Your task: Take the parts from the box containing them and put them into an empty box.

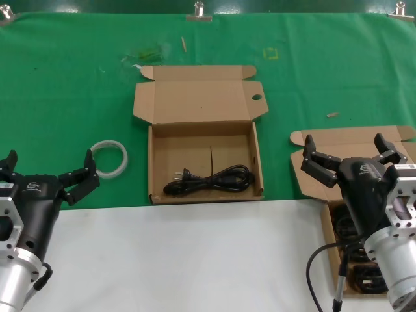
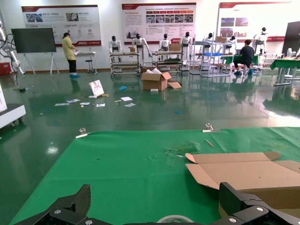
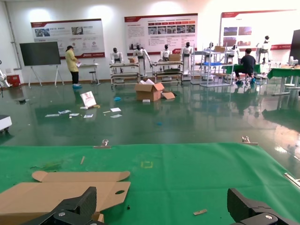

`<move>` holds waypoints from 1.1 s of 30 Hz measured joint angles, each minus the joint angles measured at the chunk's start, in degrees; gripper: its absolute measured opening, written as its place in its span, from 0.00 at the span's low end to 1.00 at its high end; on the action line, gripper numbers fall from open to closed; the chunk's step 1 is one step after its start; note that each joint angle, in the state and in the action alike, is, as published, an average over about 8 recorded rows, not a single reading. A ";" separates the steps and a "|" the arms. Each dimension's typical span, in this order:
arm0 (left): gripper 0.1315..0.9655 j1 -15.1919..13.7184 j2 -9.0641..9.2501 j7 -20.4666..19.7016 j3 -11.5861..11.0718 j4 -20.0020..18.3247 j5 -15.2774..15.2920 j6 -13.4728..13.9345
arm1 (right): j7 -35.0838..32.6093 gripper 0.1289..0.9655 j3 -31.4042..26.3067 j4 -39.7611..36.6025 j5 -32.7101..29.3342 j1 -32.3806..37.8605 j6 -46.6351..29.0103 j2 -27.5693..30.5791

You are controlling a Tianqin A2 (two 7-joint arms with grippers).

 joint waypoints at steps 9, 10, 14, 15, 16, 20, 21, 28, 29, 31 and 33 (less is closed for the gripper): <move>1.00 0.00 0.00 0.00 0.00 0.00 0.00 0.00 | 0.00 1.00 0.00 0.00 0.00 0.00 0.00 0.00; 1.00 0.00 0.00 0.00 0.00 0.00 0.00 0.00 | 0.00 1.00 0.00 0.00 0.00 0.00 0.00 0.00; 1.00 0.00 0.00 0.00 0.00 0.00 0.00 0.00 | 0.00 1.00 0.00 0.00 0.00 0.00 0.00 0.00; 1.00 0.00 0.00 0.00 0.00 0.00 0.00 0.00 | 0.00 1.00 0.00 0.00 0.00 0.00 0.00 0.00; 1.00 0.00 0.00 0.00 0.00 0.00 0.00 0.00 | 0.00 1.00 0.00 0.00 0.00 0.00 0.00 0.00; 1.00 0.00 0.00 0.00 0.00 0.00 0.00 0.00 | 0.00 1.00 0.00 0.00 0.00 0.00 0.00 0.00; 1.00 0.00 0.00 0.00 0.00 0.00 0.00 0.00 | 0.00 1.00 0.00 0.00 0.00 0.00 0.00 0.00; 1.00 0.00 0.00 0.00 0.00 0.00 0.00 0.00 | 0.00 1.00 0.00 0.00 0.00 0.00 0.00 0.00; 1.00 0.00 0.00 0.00 0.00 0.00 0.00 0.00 | 0.00 1.00 0.00 0.00 0.00 0.00 0.00 0.00; 1.00 0.00 0.00 0.00 0.00 0.00 0.00 0.00 | 0.00 1.00 0.00 0.00 0.00 0.00 0.00 0.00; 1.00 0.00 0.00 0.00 0.00 0.00 0.00 0.00 | 0.00 1.00 0.00 0.00 0.00 0.00 0.00 0.00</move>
